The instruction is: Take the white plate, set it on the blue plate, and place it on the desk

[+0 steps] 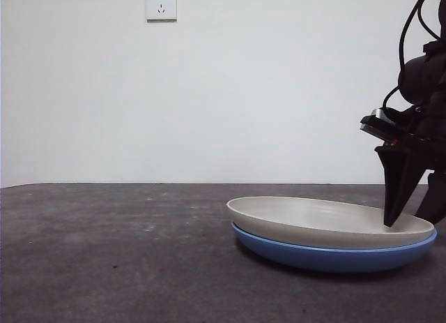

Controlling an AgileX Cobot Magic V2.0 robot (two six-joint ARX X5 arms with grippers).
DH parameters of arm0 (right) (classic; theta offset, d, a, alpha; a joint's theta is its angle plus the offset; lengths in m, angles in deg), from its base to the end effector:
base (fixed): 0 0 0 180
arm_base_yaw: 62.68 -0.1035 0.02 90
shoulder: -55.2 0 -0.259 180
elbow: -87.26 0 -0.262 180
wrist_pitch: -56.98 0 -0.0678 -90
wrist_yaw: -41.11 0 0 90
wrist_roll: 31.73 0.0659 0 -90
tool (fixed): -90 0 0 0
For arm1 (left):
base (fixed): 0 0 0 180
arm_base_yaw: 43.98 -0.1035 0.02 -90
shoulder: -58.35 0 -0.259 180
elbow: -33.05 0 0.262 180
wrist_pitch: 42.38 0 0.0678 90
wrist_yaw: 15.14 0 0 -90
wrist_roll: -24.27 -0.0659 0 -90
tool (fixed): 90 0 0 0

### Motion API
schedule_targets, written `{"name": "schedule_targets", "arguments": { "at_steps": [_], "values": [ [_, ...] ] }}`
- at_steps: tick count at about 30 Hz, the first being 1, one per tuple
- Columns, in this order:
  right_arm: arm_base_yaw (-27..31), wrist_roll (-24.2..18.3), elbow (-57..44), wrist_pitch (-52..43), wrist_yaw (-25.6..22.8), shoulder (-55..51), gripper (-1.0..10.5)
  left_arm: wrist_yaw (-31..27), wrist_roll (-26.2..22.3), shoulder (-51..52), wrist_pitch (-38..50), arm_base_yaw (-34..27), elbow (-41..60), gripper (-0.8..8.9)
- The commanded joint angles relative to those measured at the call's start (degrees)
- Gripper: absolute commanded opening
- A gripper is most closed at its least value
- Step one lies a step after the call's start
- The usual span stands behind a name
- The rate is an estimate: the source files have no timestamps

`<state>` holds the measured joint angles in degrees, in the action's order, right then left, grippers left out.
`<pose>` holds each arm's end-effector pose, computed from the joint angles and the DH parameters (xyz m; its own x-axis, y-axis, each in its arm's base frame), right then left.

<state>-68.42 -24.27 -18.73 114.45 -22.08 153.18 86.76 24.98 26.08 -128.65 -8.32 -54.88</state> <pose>0.3097 0.0610 0.1283 0.0871 0.4621 -0.8826 -0.0270 0.8867 0.4616 0.0430 -0.0476 0.3908 0.5640 -0.6585 -0.4982 0.7095 0.6952 -0.1157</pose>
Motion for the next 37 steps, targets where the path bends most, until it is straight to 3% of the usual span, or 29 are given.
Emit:
{"name": "schedule_targets", "arguments": {
  "at_steps": [1, 10, 13, 21, 28, 37],
  "values": [
    [0.31, -0.76, 0.96, -0.24, 0.15, 0.94, 0.5, -0.17, -0.76, -0.22, 0.72, 0.42, -0.68, 6.65],
    [0.72, -0.74, 0.98, 0.33, -0.33, 0.92, 0.1, -0.17, -0.74, -0.22, 0.7, 0.42, -0.68, 6.65],
    [1.27, -0.61, 2.23, 1.07, 1.9, 0.83, 0.1, -0.17, -0.74, -0.22, 0.68, 0.42, -0.68, 6.65],
    [0.9, -0.85, 12.44, 9.86, 2.38, 0.39, 0.1, -0.17, -0.74, -0.22, 0.74, 0.42, -0.68, 6.65],
    [-2.99, 0.52, 16.5, 11.76, 3.3, 0.42, 0.1, -0.17, -0.76, -0.22, 1.18, 0.42, -0.68, 6.65],
    [-10.05, 4.94, 16.48, 7.41, 3.17, 0.94, 0.1, -0.17, -0.76, -0.22, 2.05, 0.42, -0.68, 6.65]
  ]
}}
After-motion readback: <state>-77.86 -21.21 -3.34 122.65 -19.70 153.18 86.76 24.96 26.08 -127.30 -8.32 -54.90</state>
